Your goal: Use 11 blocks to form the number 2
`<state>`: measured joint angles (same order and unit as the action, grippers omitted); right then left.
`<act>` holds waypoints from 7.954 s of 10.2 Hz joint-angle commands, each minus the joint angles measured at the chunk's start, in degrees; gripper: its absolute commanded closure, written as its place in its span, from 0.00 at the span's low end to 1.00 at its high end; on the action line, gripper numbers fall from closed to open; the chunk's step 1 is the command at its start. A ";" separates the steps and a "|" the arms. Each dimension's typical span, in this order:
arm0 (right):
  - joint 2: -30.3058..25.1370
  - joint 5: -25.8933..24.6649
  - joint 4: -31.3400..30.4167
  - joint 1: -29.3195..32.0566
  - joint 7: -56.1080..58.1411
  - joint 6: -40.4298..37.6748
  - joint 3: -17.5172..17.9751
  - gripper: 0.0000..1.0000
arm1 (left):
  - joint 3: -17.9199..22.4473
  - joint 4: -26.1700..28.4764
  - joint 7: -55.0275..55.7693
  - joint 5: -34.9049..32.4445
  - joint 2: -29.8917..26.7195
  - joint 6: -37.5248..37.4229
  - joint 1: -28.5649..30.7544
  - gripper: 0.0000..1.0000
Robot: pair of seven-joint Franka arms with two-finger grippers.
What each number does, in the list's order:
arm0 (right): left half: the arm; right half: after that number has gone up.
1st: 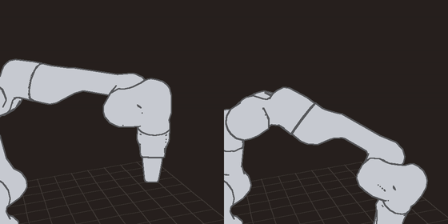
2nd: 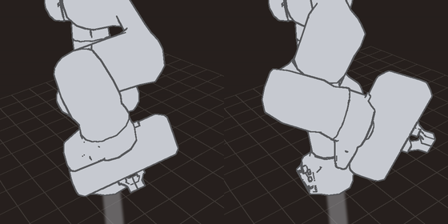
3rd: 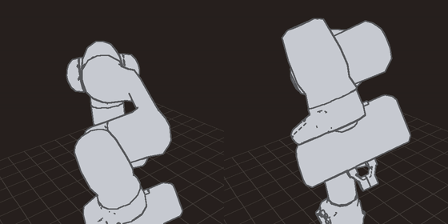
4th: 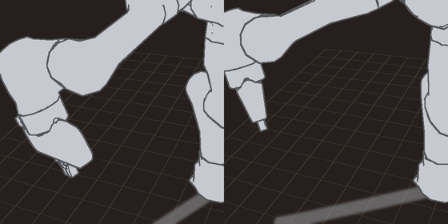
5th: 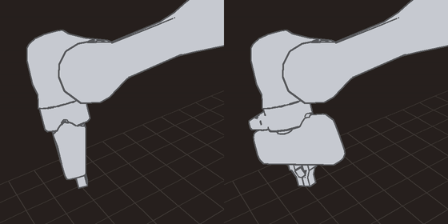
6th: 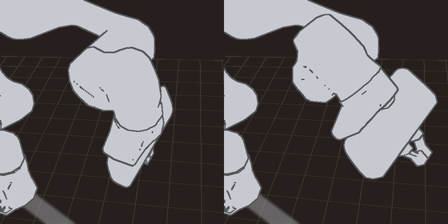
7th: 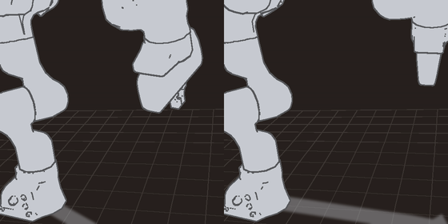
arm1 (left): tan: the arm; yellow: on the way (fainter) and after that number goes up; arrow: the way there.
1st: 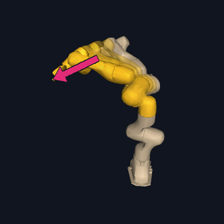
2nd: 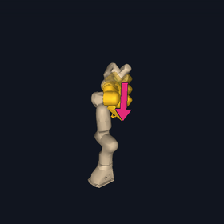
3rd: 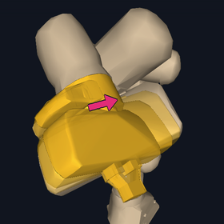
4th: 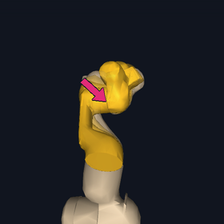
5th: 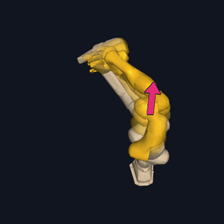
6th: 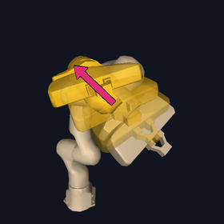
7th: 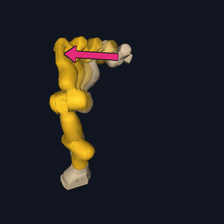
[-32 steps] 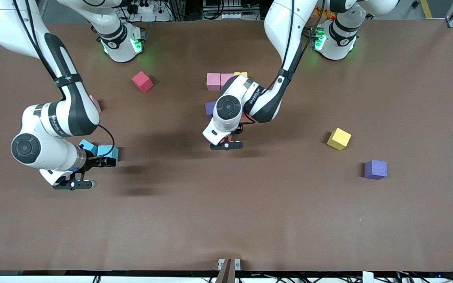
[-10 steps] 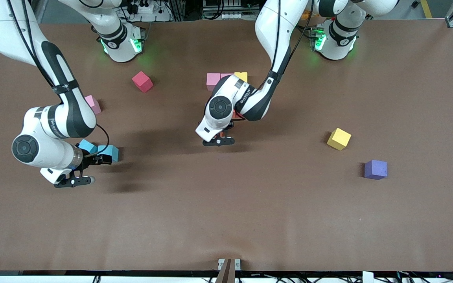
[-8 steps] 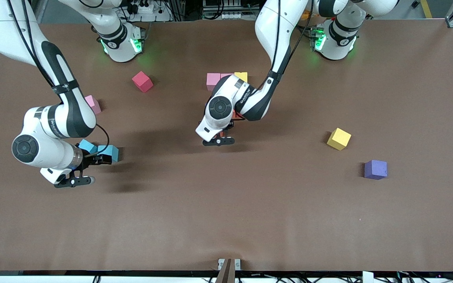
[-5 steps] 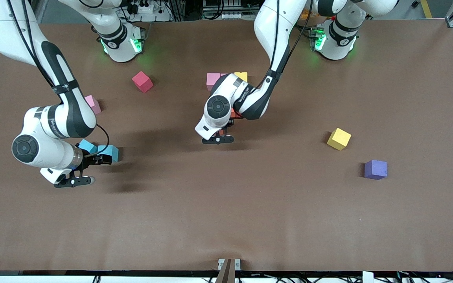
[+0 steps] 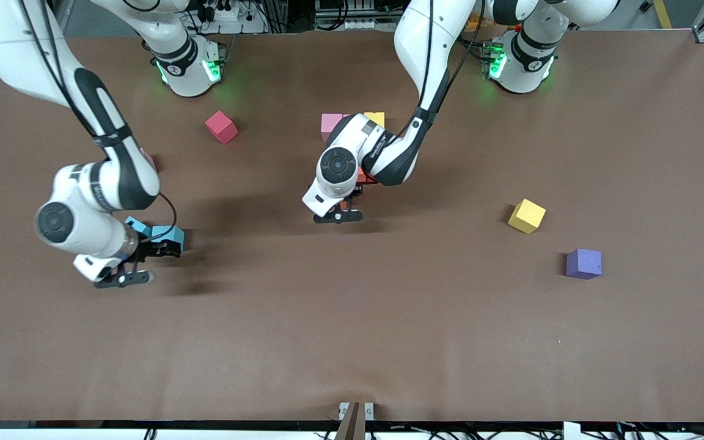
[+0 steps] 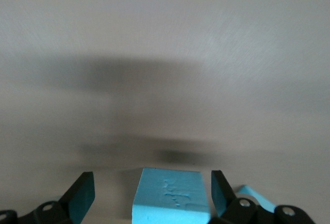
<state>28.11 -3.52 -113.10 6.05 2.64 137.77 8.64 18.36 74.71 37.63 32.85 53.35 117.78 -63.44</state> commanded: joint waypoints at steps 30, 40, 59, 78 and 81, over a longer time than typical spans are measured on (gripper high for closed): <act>-0.43 0.27 8.68 -10.16 -1.22 -10.07 1.20 1.00 | 10.91 -1.41 -4.39 -7.17 -20.64 -12.90 14.48 0.00; 13.02 0.09 25.02 -28.88 -28.62 -9.72 1.20 1.00 | 10.91 -0.10 -15.65 -16.41 -23.73 -24.44 27.14 0.00; 17.07 1.85 27.93 -39.35 -39.20 -12.44 1.11 1.00 | 11.96 5.53 -28.95 -21.07 -23.20 -25.92 37.88 0.00; 16.81 1.06 27.67 -40.94 -40.43 -13.14 0.58 0.00 | 10.38 51.93 8.43 -17.48 -34.71 15.90 27.67 0.00; 16.54 1.06 27.67 -40.33 -40.34 -13.23 0.58 0.00 | 10.38 54.31 8.52 -17.21 -34.80 19.14 27.41 0.00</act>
<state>45.00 -1.76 -85.77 -34.22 -36.55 125.17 9.61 28.60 126.43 45.26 14.81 20.53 134.79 -35.51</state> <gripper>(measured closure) 0.000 0.000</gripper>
